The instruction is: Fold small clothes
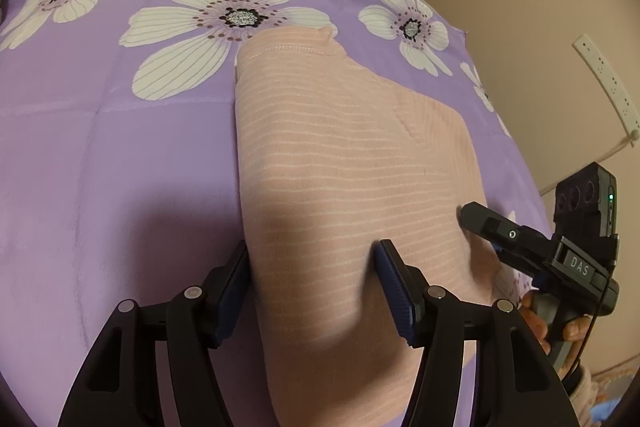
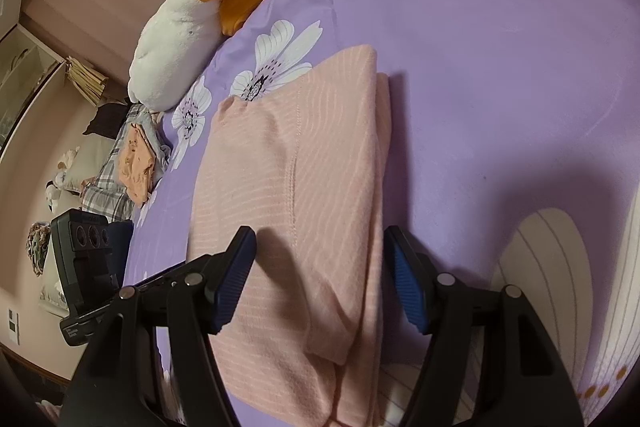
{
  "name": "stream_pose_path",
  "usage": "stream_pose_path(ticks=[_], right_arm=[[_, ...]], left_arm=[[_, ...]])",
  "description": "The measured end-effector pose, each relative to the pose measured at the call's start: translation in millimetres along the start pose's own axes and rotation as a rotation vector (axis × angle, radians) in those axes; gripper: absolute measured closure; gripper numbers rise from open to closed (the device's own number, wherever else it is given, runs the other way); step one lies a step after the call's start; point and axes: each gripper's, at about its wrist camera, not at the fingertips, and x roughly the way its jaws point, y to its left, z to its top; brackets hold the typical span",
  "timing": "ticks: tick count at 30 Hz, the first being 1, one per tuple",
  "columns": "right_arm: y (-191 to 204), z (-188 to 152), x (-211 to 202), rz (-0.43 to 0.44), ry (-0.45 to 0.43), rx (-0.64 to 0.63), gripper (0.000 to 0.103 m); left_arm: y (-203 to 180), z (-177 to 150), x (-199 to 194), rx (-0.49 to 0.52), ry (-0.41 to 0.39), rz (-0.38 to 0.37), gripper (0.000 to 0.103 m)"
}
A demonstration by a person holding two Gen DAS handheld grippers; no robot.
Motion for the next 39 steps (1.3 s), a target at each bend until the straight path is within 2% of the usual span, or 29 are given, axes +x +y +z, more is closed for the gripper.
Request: stream_pose_path(ticks=[7, 27, 36, 39], right_arm=[[10, 4, 11, 0.001, 0.017, -0.034, 0.036], [16, 10, 27, -0.017, 0.004, -0.085, 0.054], [26, 10, 33, -0.058, -0.010, -0.134, 0.059], [31, 8, 30, -0.076, -0.025, -0.163, 0.064]], left_arm=[[0, 3, 4, 0.005, -0.003, -0.003, 0.042], [-4, 16, 19, 0.019, -0.012, -0.004, 0.041], [-3, 18, 23, 0.018, -0.017, -0.006, 0.040], [-4, 18, 23, 0.024, -0.022, 0.000, 0.040]])
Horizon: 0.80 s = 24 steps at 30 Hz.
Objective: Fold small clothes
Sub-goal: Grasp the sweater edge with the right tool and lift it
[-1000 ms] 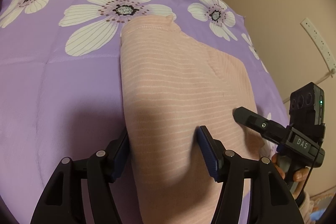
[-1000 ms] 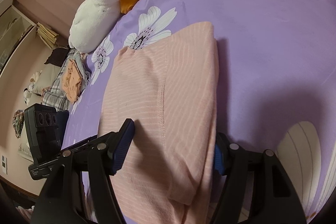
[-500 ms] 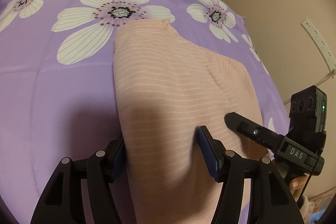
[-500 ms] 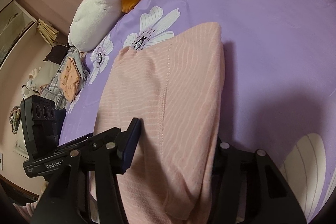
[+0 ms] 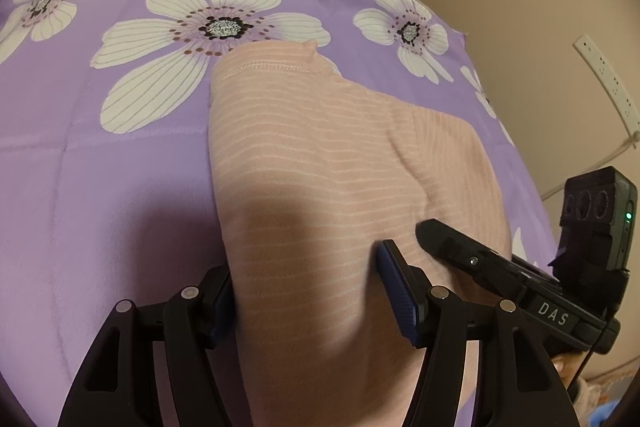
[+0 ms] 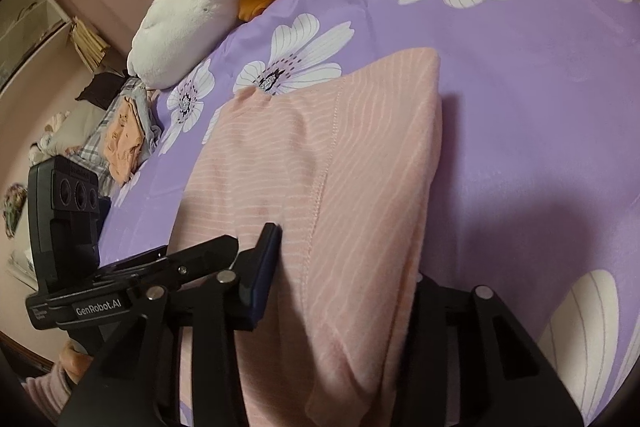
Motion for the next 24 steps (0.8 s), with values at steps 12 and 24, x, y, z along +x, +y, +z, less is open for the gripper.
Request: stream_pose_path(ticks=[12, 24], right_arm=[[18, -6, -15, -0.046, -0.065, -0.054, 0.075], [49, -19, -44, -0.025, -0.112, -0.125, 0.076]], left_arm=[[-8, -7, -13, 0.038, -0.036, 0.015, 0.051], [-25, -23, -45, 0.086, -0.084, 0.023, 0.058]])
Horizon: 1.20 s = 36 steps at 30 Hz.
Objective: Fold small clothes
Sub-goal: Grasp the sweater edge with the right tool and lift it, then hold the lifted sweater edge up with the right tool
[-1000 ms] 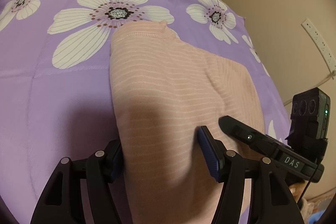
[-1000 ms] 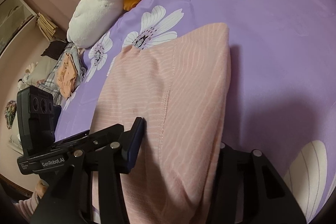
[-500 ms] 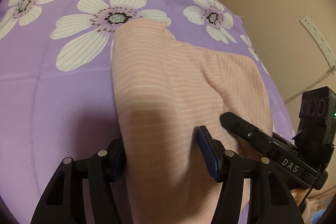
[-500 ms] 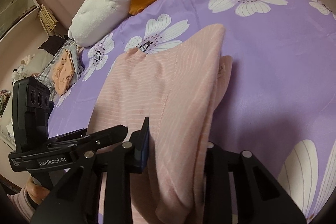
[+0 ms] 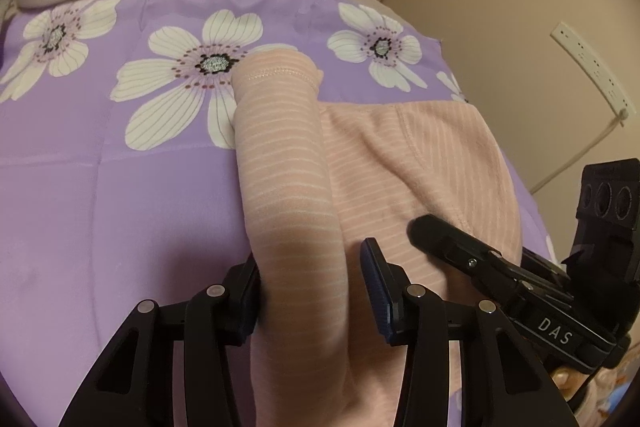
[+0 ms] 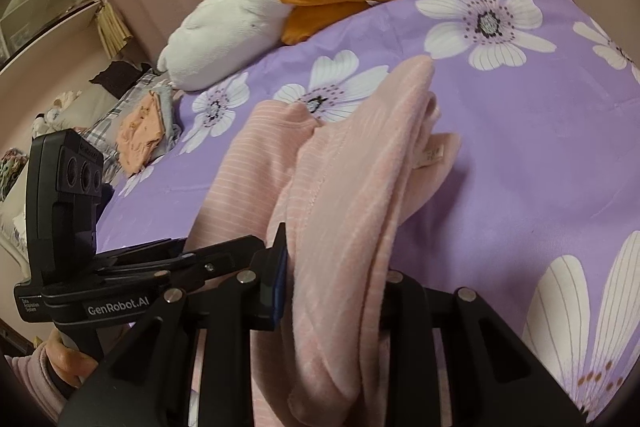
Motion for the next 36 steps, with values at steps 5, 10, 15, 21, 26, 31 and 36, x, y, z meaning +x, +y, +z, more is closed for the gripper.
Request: stream_pose_path(ticks=[5, 10, 15, 21, 26, 31, 36], right_arm=[[12, -4, -14, 0.009, -0.012, -0.014, 0.076], [25, -13, -31, 0.020, -0.025, -0.023, 0.076], [34, -24, -47, 0.041, -0.022, -0.026, 0.076], [52, -35, -60, 0.058, -0.019, -0.056, 0.076], [65, -39, -67, 0.076, -0.018, -0.079, 0.076], [81, -42, -74, 0.093, -0.023, -0.106, 0.076], [95, -43, -79, 0.108, -0.026, -0.132, 0.076]], left_arm=[[-4, -8, -17, 0.004, -0.014, -0.002, 0.058], [-9, -19, -36, 0.022, -0.023, -0.004, 0.058], [-13, -32, -55, 0.035, -0.024, -0.001, 0.058], [-16, -46, -73, 0.027, -0.034, 0.020, 0.058], [-14, -54, -91, 0.011, -0.051, 0.032, 0.058], [-12, -60, -107, -0.003, -0.073, 0.046, 0.058], [-9, -64, -119, -0.016, -0.094, 0.054, 0.058]])
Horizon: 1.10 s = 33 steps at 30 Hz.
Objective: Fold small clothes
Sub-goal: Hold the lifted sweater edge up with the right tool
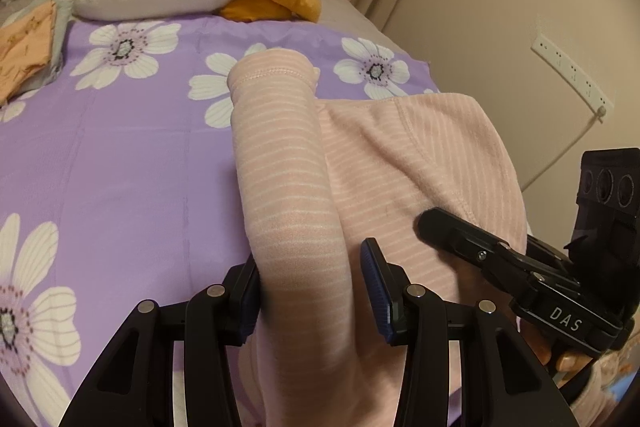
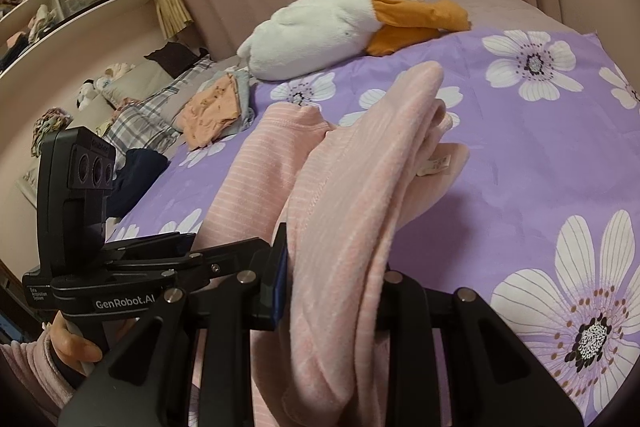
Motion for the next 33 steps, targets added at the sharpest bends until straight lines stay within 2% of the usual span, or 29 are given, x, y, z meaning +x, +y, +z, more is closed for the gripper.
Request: stream_pose_path(ticks=[15, 33], right_arm=[[31, 8, 4, 0.034, -0.001, -0.063, 0.076], [57, 21, 43, 0.057, 0.040, -0.107, 0.076]], left_arm=[[14, -3, -25, -0.030, -0.053, 0.040, 0.058], [54, 1, -29, -0.089, -0.073, 0.069, 0.058]])
